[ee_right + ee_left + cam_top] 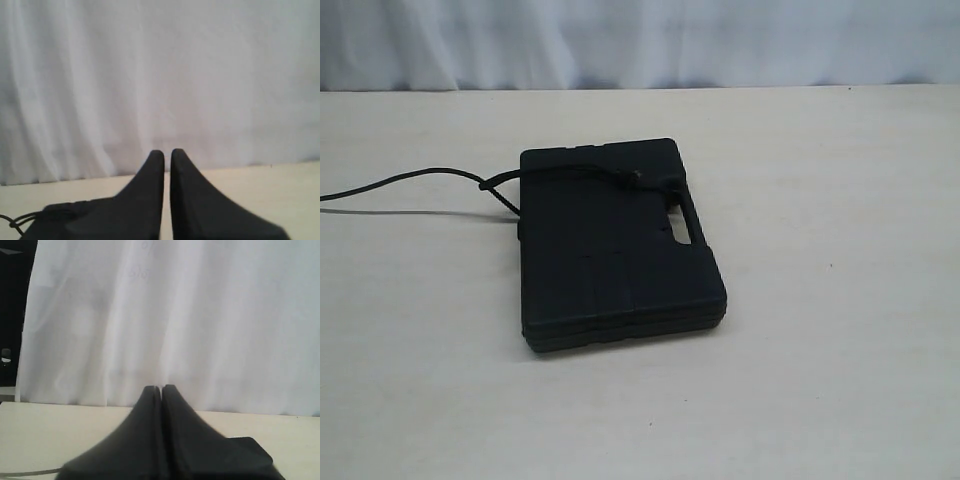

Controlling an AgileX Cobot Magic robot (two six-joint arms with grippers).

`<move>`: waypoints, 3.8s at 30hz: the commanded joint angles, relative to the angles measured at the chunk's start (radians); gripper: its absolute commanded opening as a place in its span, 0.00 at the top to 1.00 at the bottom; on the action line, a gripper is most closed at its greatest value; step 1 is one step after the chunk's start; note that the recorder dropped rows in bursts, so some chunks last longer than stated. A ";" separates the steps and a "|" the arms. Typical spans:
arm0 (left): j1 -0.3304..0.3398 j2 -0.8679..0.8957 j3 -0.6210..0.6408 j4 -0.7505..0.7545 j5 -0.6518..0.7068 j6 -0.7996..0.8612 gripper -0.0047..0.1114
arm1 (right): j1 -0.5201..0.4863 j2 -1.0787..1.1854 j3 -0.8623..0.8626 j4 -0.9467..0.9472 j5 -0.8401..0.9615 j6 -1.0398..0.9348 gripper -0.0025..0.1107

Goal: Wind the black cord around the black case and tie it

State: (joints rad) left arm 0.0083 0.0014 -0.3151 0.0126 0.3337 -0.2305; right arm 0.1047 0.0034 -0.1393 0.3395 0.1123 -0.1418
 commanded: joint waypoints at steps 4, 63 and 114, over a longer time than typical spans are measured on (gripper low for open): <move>-0.006 -0.001 0.248 0.064 -0.238 -0.006 0.96 | 0.000 -0.003 0.139 -0.001 -0.009 -0.099 0.94; 0.089 -0.001 0.315 0.032 -0.032 0.317 0.96 | -0.061 -0.003 0.139 -0.407 0.219 0.255 0.94; 0.125 -0.001 0.315 0.018 -0.025 0.230 0.96 | -0.061 -0.003 0.139 -0.405 0.226 0.255 0.94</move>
State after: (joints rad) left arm 0.1291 0.0014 -0.0023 0.0397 0.3114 0.0082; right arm 0.0494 0.0034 -0.0017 -0.0570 0.3453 0.1117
